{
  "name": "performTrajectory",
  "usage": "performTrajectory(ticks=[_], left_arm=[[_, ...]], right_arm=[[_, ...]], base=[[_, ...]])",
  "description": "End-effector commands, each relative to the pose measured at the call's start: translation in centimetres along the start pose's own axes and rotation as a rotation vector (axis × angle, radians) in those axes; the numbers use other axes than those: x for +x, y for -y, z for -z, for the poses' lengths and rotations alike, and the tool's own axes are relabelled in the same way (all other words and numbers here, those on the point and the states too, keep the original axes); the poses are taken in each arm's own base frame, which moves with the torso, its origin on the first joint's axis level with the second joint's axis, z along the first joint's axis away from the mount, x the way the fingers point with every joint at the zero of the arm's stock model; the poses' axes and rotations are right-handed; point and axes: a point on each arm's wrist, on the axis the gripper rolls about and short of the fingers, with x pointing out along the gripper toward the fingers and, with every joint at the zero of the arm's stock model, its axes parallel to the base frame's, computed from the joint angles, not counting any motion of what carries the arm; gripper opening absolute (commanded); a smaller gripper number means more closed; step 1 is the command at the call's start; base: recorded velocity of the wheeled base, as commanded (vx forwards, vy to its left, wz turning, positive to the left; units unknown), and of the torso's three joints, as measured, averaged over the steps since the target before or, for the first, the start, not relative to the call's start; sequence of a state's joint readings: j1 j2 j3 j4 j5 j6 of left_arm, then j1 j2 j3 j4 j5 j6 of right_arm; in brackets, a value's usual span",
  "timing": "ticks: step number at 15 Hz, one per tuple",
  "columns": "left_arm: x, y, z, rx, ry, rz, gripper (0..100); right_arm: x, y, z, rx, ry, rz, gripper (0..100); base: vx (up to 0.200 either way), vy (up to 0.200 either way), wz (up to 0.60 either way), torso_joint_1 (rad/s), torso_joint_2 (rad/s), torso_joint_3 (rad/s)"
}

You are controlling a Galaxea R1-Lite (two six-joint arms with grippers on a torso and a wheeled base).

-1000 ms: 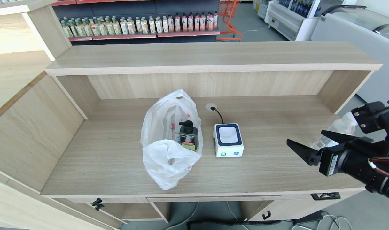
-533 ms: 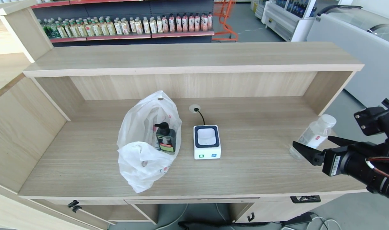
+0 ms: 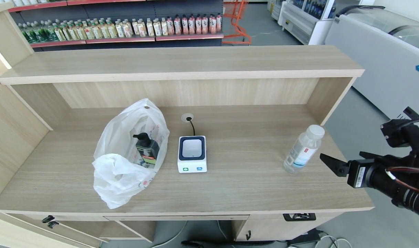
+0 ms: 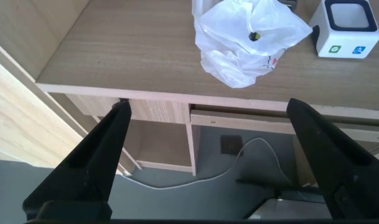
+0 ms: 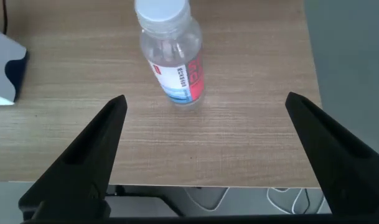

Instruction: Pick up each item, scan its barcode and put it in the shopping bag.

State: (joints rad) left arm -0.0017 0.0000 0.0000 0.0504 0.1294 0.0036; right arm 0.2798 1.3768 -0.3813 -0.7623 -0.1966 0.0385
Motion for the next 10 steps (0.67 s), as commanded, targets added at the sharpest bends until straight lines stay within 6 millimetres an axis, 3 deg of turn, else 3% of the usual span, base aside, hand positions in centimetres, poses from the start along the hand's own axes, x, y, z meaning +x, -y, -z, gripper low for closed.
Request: performTrajectory(ticks=[1,6,10], left_arm=[[0.0,0.0,0.0,0.000,-0.002,-0.001,100],[0.0,0.0,0.0,0.000,-0.002,-0.001,100],[0.0,0.0,0.0,0.000,-0.002,-0.001,100]], right_arm=[[0.8,0.0,0.3,0.028,-0.026,0.025,100],[2.0,0.0,1.0,0.116,-0.064,0.037,100],[5.6,-0.3,1.3,0.131,-0.034,0.046,100]], base=[[0.000,0.000,0.00,0.000,0.00,0.000],[0.000,0.000,0.00,0.000,0.00,0.000],[0.000,0.000,0.00,0.000,0.00,0.000]])
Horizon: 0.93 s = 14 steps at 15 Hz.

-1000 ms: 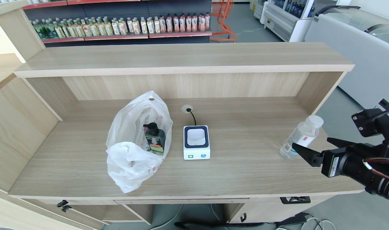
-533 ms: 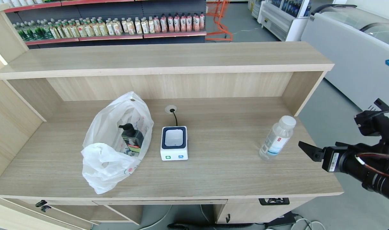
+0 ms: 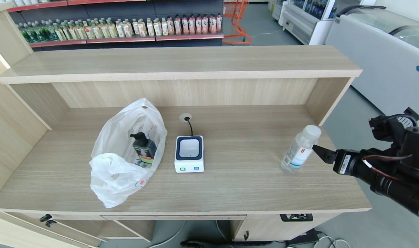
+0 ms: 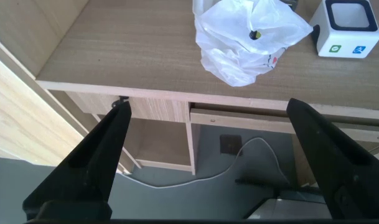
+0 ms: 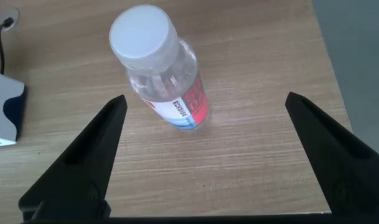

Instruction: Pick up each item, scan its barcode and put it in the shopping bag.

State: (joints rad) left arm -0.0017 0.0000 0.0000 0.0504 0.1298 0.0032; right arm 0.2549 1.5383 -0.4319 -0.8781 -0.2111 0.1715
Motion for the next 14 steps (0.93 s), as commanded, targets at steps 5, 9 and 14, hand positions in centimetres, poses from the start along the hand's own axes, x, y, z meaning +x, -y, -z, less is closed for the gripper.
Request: performTrajectory(ticks=[5,9,14], left_arm=[[0.0,0.0,0.0,0.000,-0.002,-0.001,100],[0.0,0.0,0.0,0.000,-0.002,-0.001,100],[0.0,0.0,0.0,0.000,0.000,-0.001,100]], right_arm=[[5.0,-0.8,2.3,-0.042,-0.049,-0.001,100],[6.6,-1.7,1.9,-0.061,-0.034,-0.046,100],[7.4,-2.6,2.5,-0.100,-0.019,-0.081,100]], base=[[0.000,0.000,0.00,0.000,0.00,0.000],[0.000,0.000,0.00,0.000,0.00,0.000],[0.000,0.000,0.00,0.000,0.00,0.000]])
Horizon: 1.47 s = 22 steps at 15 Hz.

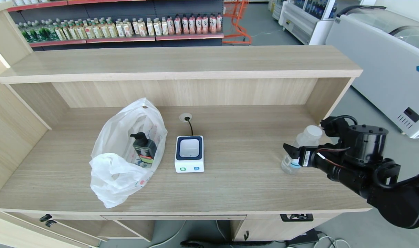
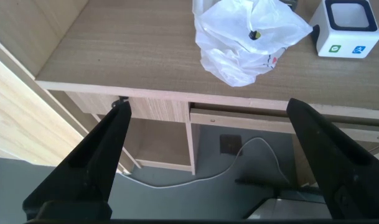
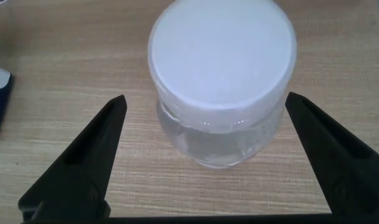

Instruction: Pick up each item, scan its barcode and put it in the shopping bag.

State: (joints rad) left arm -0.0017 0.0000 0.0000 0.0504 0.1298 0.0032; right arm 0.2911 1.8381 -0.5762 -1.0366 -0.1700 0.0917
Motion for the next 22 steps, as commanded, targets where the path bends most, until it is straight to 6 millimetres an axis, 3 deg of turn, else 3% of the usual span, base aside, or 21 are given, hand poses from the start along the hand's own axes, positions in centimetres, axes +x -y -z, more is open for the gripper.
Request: performTrajectory(ticks=[1,12,13,22], left_arm=[[0.0,0.0,0.0,0.000,-0.002,-0.001,100],[0.0,0.0,0.0,0.000,-0.002,-0.001,100],[0.0,0.0,0.0,0.000,-0.002,-0.001,100],[0.0,0.0,0.0,0.000,-0.002,-0.001,100]], right_arm=[[0.6,-0.2,0.6,-0.024,-0.002,-0.006,100],[3.0,-0.7,1.2,-0.077,0.045,-0.065,100],[3.2,-0.7,1.3,-0.081,0.050,-0.067,0],[3.8,-0.7,1.3,-0.160,0.106,-0.073,0]], base=[[0.000,0.000,0.00,0.000,0.00,0.000],[0.000,0.000,0.00,0.000,0.00,0.000],[0.000,0.000,0.00,0.000,0.00,0.000],[0.000,0.000,0.00,0.000,0.00,0.000]])
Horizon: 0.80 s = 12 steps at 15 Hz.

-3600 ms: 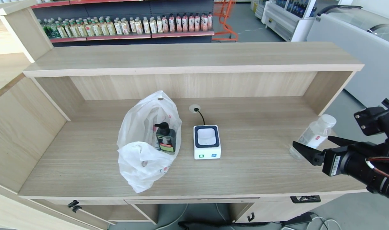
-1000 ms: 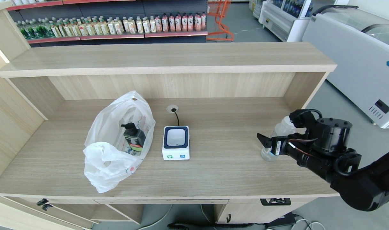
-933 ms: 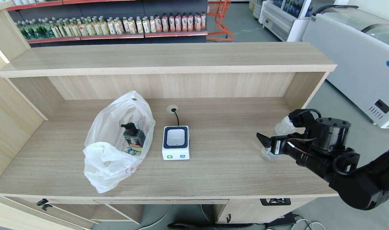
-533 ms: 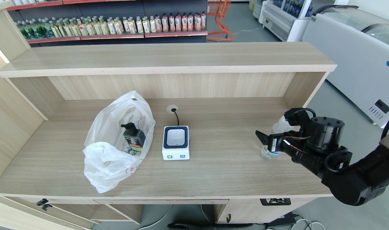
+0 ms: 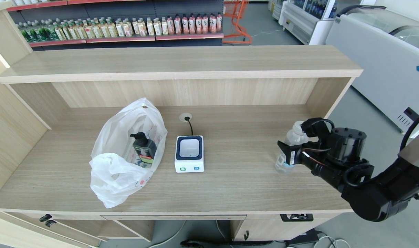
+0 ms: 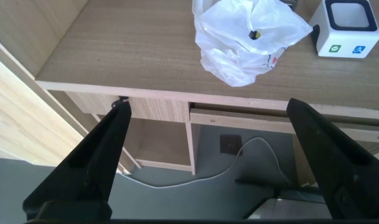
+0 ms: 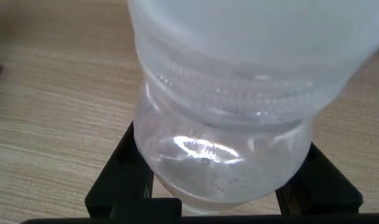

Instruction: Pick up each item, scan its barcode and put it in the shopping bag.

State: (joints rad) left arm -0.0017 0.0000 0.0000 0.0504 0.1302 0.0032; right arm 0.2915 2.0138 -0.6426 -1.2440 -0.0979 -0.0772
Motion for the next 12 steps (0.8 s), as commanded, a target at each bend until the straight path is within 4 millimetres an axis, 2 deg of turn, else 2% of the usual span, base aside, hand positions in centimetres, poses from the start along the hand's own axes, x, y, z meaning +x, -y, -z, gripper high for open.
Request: performTrajectory(ticks=[1,5,7,8,10,12], left_arm=[[0.0,0.0,0.0,0.000,-0.002,0.000,100],[0.0,0.0,0.0,0.000,-0.002,0.000,100],[0.0,0.0,0.0,0.000,-0.002,0.001,100],[0.0,0.0,0.0,0.000,-0.002,0.000,100],[0.0,0.0,0.0,0.000,-0.002,0.000,100],[0.0,0.0,0.0,0.000,-0.002,0.000,100]], right_arm=[[0.1,0.0,-0.2,-0.009,0.026,0.001,0],[-0.3,0.1,-1.6,-0.001,0.074,0.009,0],[-1.4,0.0,-3.8,0.072,0.138,-0.018,0],[-2.3,-0.9,-4.9,0.120,0.173,-0.134,0],[-4.3,-1.1,-6.5,0.178,0.207,-0.361,0],[-7.7,-1.1,-9.0,0.192,0.177,-0.638,0]], base=[[0.000,0.000,0.00,0.000,0.00,0.000],[0.000,0.000,0.00,0.000,0.00,0.000],[0.000,0.000,0.00,0.000,0.00,0.000],[0.000,0.000,0.00,0.000,0.00,0.000],[0.000,0.000,0.00,0.000,0.00,0.000],[0.000,0.000,0.00,0.000,0.00,0.000]])
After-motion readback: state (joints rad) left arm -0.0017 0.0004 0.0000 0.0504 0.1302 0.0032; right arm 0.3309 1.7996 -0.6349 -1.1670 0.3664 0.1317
